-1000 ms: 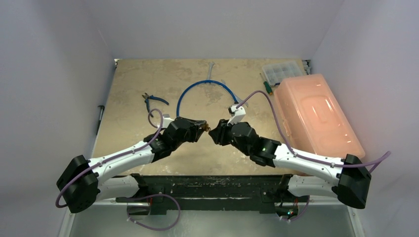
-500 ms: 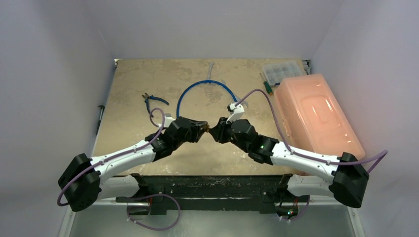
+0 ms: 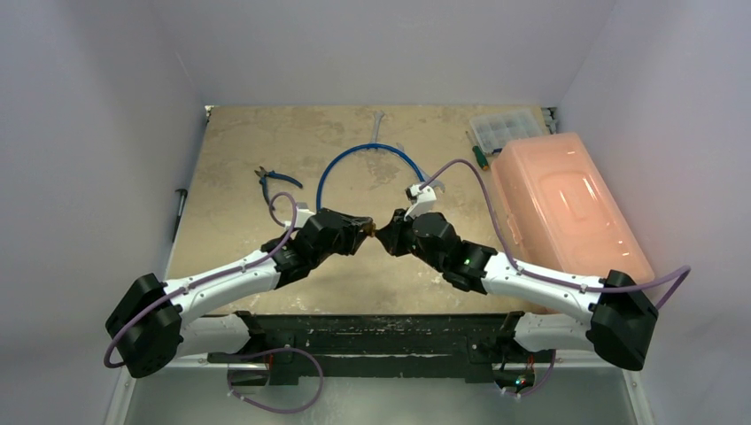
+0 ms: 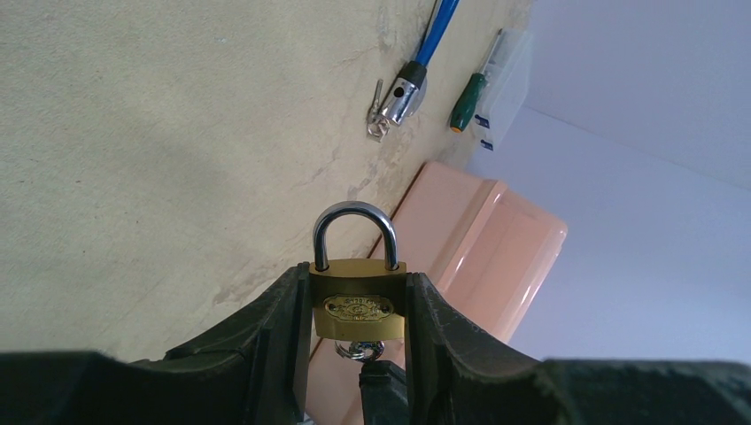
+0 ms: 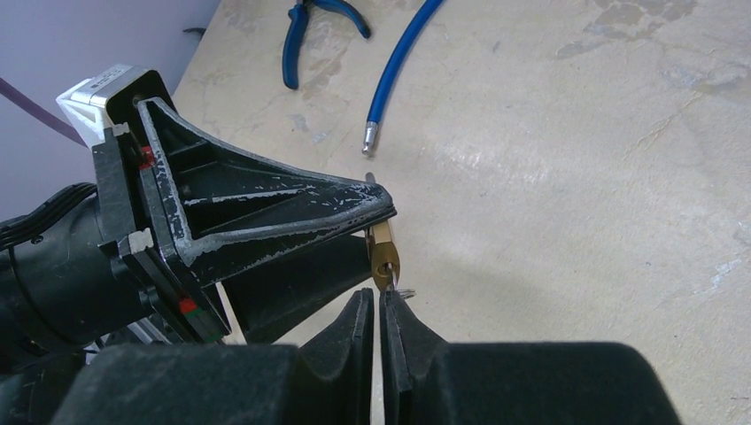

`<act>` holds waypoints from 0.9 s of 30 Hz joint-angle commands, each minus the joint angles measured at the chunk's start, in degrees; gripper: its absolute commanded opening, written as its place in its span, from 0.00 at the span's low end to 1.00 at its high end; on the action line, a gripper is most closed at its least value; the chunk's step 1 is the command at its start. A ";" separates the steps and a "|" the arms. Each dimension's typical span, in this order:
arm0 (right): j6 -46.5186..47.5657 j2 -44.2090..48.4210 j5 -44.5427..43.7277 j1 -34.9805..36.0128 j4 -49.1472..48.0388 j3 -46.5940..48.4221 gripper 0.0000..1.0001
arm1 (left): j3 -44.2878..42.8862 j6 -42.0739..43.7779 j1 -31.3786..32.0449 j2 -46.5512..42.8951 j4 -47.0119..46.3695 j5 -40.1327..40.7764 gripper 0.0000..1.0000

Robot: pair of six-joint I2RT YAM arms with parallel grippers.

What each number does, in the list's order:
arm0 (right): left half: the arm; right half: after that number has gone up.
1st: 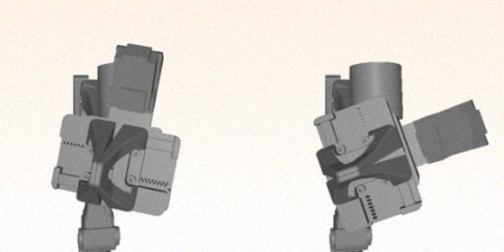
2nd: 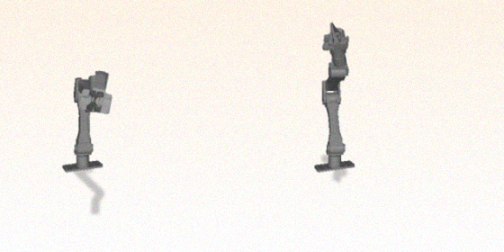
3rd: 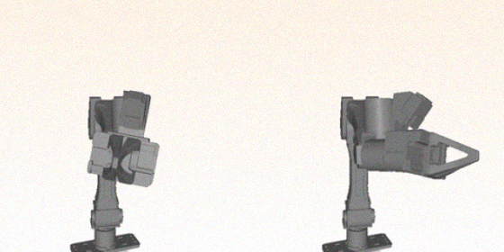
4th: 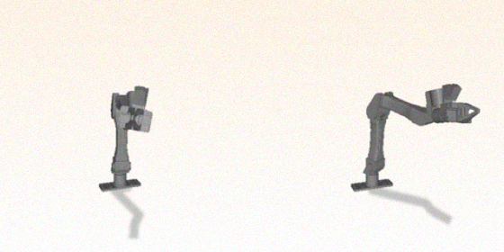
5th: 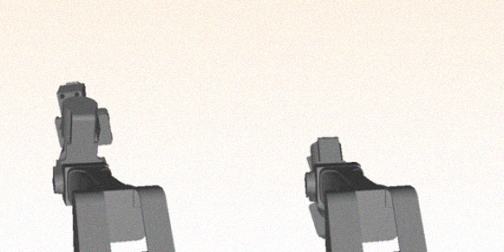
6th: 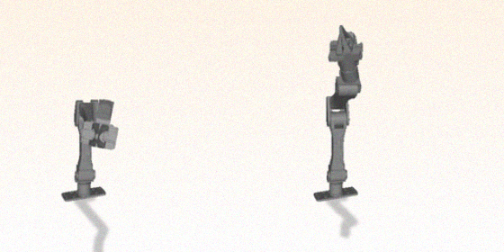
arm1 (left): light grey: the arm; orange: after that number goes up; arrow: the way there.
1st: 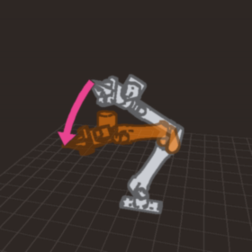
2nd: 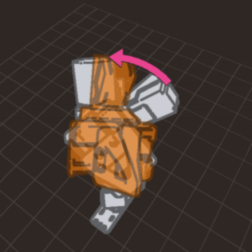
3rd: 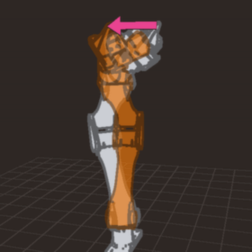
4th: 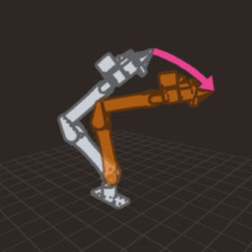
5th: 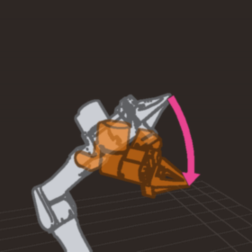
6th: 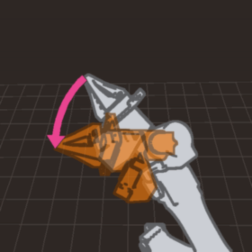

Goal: Unlock with the key

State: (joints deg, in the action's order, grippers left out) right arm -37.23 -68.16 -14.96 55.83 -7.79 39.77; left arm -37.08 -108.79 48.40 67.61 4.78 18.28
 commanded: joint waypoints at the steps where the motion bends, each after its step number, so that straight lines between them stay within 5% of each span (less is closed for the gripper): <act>1: 0.84 -0.06 0.80 -0.44 -2.04 1.40 0.15 | -2.56 0.35 0.25 -0.03 -3.31 -0.70 0.00; 9: 0.57 2.45 -0.14 -1.33 0.26 0.96 0.31 | -2.38 0.47 0.20 -0.72 -3.00 -0.16 0.00; 27: 0.17 0.13 -0.08 -1.61 0.32 2.22 0.25 | -2.23 0.73 0.21 -0.36 -3.89 -0.88 0.00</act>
State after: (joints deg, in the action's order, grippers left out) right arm -37.30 -67.20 -14.11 54.35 -6.87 39.77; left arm -37.08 -108.79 48.45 67.68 3.97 17.67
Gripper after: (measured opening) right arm 0.259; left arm 0.378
